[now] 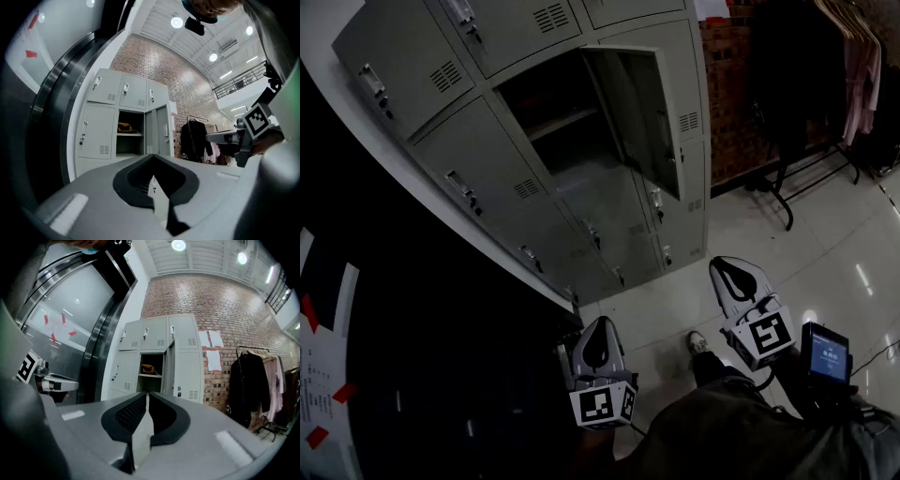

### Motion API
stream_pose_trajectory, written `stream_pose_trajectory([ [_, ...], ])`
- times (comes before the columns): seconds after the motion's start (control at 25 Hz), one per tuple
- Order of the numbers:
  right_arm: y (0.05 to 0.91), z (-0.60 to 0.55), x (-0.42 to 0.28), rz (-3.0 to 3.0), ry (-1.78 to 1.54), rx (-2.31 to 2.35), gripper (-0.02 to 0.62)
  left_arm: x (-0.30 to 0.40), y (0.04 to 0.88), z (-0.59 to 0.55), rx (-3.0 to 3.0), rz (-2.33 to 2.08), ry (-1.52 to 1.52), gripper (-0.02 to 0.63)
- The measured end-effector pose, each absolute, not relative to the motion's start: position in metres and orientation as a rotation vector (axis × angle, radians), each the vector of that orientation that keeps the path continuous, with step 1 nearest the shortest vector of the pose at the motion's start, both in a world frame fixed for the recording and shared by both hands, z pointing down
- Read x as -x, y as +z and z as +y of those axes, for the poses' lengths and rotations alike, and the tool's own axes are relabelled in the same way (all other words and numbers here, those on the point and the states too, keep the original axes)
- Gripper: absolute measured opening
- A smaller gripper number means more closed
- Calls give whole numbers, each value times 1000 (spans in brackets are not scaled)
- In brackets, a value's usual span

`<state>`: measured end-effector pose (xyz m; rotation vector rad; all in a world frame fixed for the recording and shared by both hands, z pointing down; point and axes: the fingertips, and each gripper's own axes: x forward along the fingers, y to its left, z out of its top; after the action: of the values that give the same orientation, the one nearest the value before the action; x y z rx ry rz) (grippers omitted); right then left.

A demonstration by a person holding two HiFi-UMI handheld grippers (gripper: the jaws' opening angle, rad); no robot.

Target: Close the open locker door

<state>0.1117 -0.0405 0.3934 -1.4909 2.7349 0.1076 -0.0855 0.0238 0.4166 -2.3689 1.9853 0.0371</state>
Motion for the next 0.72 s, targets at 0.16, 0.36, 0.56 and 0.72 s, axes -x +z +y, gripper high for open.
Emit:
stream_pose_trajectory([
  [0.16, 385, -109, -114, 2752, 106, 1472, 35, 82, 406, -40, 2359, 2000, 43, 0],
  [0.36, 373, -197, -120, 2766, 108, 1433, 55, 75, 397, -123, 2345, 2007, 34, 0],
  [0.56, 364, -257, -114, 2820, 104, 1295, 130, 67, 395, -186, 2332, 2025, 21, 0],
  [0.72, 356, -284, -110, 2852, 117, 1183, 183, 60, 397, -218, 2328, 2031, 23, 0],
])
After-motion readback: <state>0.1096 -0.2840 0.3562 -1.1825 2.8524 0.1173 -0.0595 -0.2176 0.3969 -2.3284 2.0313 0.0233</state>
